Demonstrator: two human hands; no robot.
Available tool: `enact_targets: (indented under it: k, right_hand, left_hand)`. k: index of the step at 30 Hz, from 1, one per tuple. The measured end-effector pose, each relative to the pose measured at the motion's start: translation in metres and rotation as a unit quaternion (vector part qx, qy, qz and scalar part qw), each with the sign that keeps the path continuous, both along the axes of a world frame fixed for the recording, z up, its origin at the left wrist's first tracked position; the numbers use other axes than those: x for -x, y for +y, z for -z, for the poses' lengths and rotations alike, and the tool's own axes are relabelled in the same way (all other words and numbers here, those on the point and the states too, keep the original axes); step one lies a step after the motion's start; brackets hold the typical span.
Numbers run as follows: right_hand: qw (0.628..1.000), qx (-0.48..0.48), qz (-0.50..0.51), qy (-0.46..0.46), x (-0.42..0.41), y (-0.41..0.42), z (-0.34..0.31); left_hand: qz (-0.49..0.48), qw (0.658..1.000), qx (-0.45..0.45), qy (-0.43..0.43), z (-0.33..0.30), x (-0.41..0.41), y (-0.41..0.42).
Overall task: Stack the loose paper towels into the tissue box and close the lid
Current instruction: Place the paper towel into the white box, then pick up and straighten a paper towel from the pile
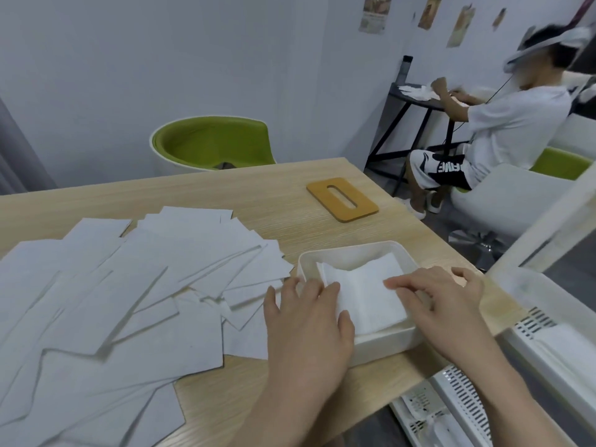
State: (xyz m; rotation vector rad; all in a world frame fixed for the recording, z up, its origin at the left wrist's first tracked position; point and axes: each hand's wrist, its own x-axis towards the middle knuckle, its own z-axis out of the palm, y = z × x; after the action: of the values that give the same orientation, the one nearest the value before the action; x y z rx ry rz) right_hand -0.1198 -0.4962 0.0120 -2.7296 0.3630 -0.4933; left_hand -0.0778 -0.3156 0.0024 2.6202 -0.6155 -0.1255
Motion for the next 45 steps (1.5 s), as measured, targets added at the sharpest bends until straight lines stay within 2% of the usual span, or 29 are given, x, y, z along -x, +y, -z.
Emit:
enact_targets:
  k: [5,9,18,24,31,38,41,45]
  right_hand:
    - [0.988,0.114,-0.003,0.108,-0.004,-0.007,-0.006]
    - [0.978,0.159,-0.009,0.136,-0.007,-0.008,-0.007]
    - [0.974,0.135,-0.041,0.175,0.003,-0.010,-0.010]
    - [0.962,0.120,-0.076,0.231,0.000,-0.007,-0.006]
    - [0.967,0.109,-0.072,0.218,-0.003,-0.007,-0.004]
    - [0.980,0.092,-0.077,0.159,-0.003,0.004,-0.002]
    - [0.987,0.051,-0.060,0.137,-0.001,0.008,-0.007]
    - [0.989,0.108,-0.034,0.099,0.004,0.024,-0.017]
  left_hand:
    - [0.045,0.993,-0.104,0.021,-0.009,-0.005,-0.001]
    - [0.062,0.988,-0.137,0.020,-0.012,-0.006,0.001]
    - [0.075,0.991,-0.112,0.018,-0.009,-0.011,-0.001]
    - [0.096,0.985,-0.141,-0.010,-0.011,-0.014,0.000]
    - [0.100,0.984,-0.143,-0.017,-0.013,-0.016,0.000]
    - [0.089,0.988,-0.125,-0.024,-0.012,-0.018,0.006]
    - [0.090,0.991,-0.097,-0.032,-0.012,-0.016,0.010]
    - [0.075,0.997,-0.011,-0.034,-0.012,-0.012,0.029]
